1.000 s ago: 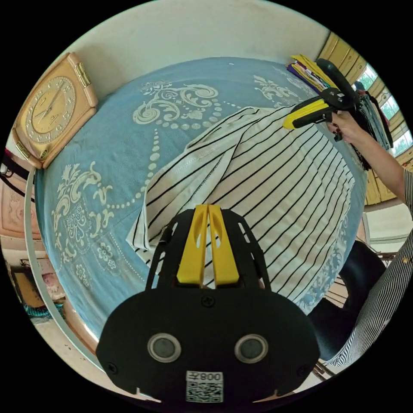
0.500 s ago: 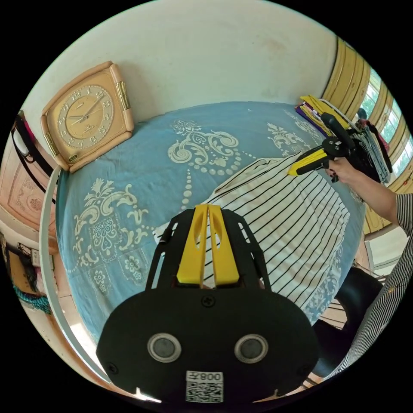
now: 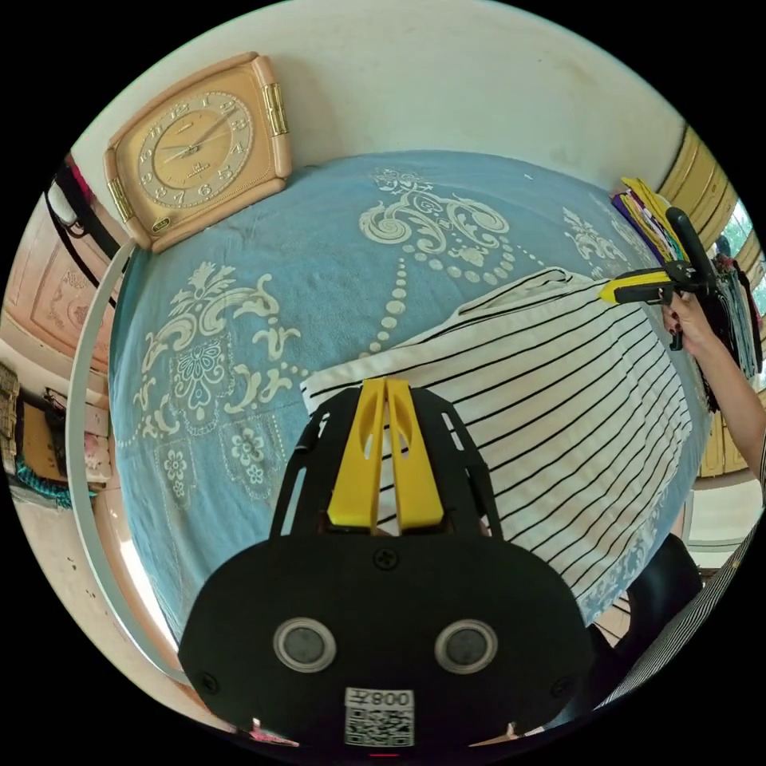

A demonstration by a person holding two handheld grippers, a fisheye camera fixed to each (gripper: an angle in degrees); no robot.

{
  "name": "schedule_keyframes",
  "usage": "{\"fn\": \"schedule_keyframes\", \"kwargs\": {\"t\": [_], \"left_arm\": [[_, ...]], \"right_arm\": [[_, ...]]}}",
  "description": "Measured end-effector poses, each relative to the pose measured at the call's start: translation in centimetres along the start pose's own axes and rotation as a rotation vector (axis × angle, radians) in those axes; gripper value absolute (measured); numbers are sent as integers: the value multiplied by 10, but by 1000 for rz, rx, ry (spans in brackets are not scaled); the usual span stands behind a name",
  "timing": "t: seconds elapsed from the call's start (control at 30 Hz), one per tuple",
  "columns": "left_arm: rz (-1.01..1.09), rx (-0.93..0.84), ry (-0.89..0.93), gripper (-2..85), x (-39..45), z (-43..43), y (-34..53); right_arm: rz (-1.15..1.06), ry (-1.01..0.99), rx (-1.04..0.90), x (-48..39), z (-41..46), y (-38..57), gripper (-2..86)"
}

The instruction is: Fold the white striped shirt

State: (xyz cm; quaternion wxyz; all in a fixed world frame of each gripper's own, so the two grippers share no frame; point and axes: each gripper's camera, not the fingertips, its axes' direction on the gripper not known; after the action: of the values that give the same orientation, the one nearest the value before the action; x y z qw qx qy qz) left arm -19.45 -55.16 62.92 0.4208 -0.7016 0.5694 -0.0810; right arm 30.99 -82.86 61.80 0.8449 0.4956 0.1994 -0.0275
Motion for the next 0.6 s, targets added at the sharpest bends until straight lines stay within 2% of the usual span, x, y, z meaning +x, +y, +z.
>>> {"fn": "schedule_keyframes", "kwargs": {"t": [0.13, 0.23, 0.37, 0.47, 0.6], "left_arm": [[-112, 60, 36, 1, -15, -2, 12], [-67, 135, 38, 1, 0, -7, 23], [-126, 36, -60, 1, -16, 18, 27], [-242, 59, 51, 1, -50, 16, 44], [-298, 78, 70, 2, -82, 7, 73]], "right_arm": [[50, -32, 30, 4, -8, 10, 0], [38, -27, 113, -5, -27, 23, 0], [49, 60, 15, -1, -4, 23, 1], [131, -75, 46, 23, -8, 32, 1], [169, -111, 101, 33, -25, 58, 1]]}}
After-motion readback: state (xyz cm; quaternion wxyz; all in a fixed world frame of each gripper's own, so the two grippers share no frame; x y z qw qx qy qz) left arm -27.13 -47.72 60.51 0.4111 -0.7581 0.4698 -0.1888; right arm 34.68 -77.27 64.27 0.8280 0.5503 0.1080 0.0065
